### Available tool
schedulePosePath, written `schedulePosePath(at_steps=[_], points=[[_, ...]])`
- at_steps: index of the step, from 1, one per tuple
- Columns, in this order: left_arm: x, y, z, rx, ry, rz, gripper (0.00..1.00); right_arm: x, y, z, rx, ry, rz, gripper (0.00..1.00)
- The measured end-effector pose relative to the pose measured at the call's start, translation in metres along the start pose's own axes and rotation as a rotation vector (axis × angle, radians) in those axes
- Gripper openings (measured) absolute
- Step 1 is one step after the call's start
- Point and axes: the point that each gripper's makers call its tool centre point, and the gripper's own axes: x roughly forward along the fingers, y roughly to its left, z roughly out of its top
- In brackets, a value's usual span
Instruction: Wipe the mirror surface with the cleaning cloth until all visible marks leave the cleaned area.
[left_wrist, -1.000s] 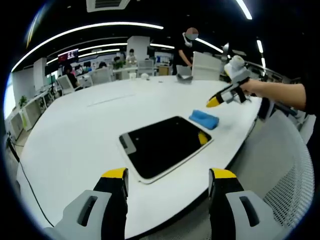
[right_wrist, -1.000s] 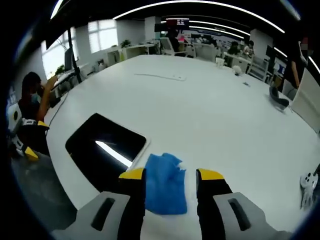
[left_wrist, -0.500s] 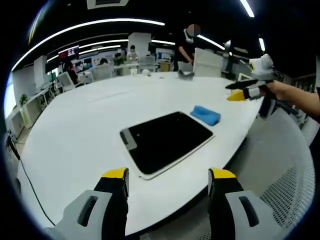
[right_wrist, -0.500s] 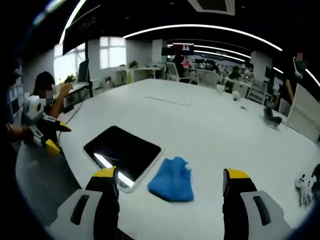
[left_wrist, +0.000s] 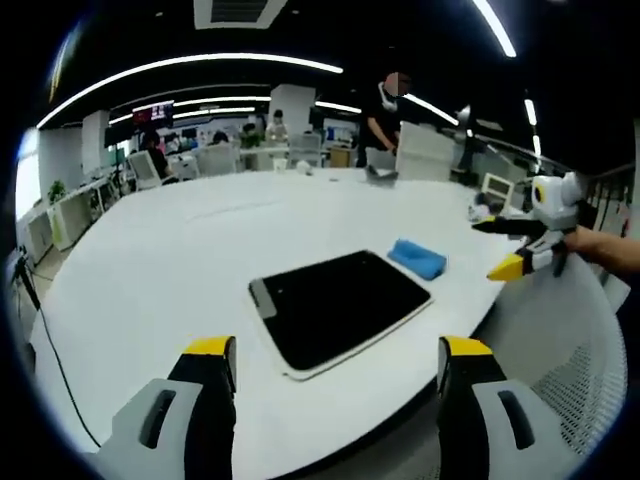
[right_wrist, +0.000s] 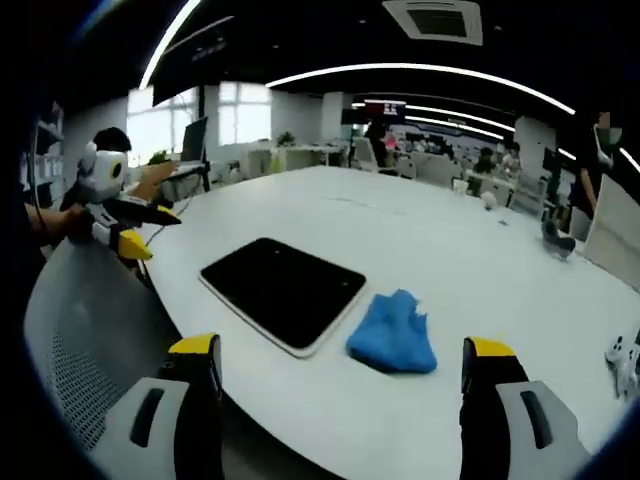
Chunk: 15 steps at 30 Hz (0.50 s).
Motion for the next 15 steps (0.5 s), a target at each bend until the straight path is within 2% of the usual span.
schedulePosePath(at_steps=[1, 3, 6, 9, 11, 15], points=[[-0.001, 0.001, -0.001, 0.013, 0.012, 0.011, 0.88, -0.001, -0.004, 0.001, 0.012, -0.011, -0.004, 1.0], [-0.004, 0.002, 0.001, 0.022, 0.0, 0.036, 0.92, -0.004, -0.011, -0.001, 0.034, -0.021, -0.03, 1.0], [-0.013, 0.003, 0.008, -0.024, -0.083, 0.066, 0.98, -0.006, -0.023, -0.007, 0.094, -0.002, -0.066, 1.0], [-0.012, 0.011, 0.003, -0.02, -0.08, 0.087, 0.97, -0.007, -0.028, -0.009, 0.064, 0.009, -0.074, 0.99], [-0.01, 0.02, -0.004, -0.02, -0.047, 0.115, 0.95, -0.009, -0.03, -0.012, 0.045, 0.032, -0.084, 0.99], [-0.01, 0.02, 0.003, -0.017, -0.086, 0.115, 0.98, -0.01, -0.033, -0.016, 0.074, 0.052, -0.094, 1.0]])
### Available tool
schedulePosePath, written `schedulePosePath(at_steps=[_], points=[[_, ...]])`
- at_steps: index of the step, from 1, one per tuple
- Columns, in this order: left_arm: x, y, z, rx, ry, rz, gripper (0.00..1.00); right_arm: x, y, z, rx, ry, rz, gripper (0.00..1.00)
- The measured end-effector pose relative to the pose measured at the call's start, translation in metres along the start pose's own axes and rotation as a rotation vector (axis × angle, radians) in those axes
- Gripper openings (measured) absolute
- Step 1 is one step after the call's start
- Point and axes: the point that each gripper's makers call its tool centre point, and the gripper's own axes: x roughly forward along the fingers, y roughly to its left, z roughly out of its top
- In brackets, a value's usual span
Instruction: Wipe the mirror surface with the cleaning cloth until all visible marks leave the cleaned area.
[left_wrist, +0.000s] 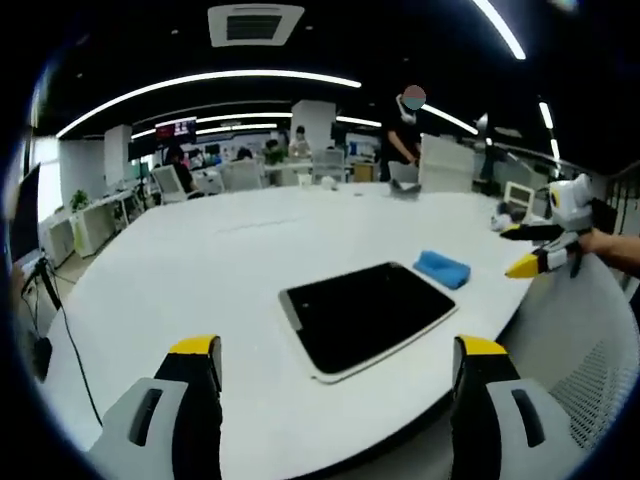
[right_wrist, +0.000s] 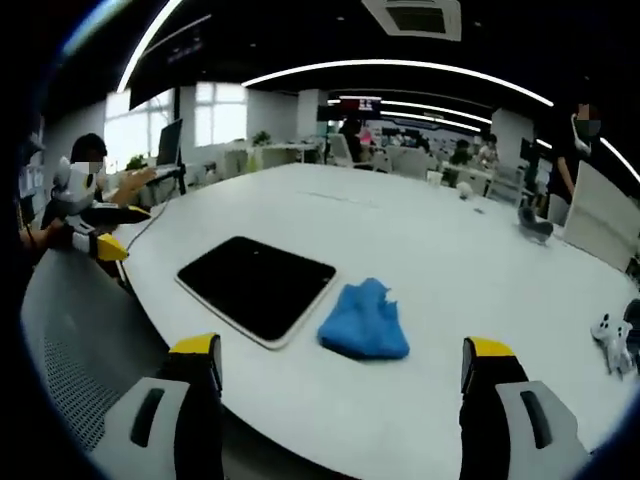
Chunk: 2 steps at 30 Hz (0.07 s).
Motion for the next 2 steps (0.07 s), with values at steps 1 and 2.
schedulePosePath(at_steps=[1, 2], points=[[0.0003, 0.0, -0.0002, -0.001, 0.002, 0.002, 0.99, -0.0002, 0.0001, -0.0004, 0.005, 0.002, 0.001, 1.0], [0.001, -0.0004, -0.0009, 0.0, 0.008, -0.002, 0.99, -0.0002, -0.0006, -0.0004, 0.009, 0.0, -0.001, 1.0]])
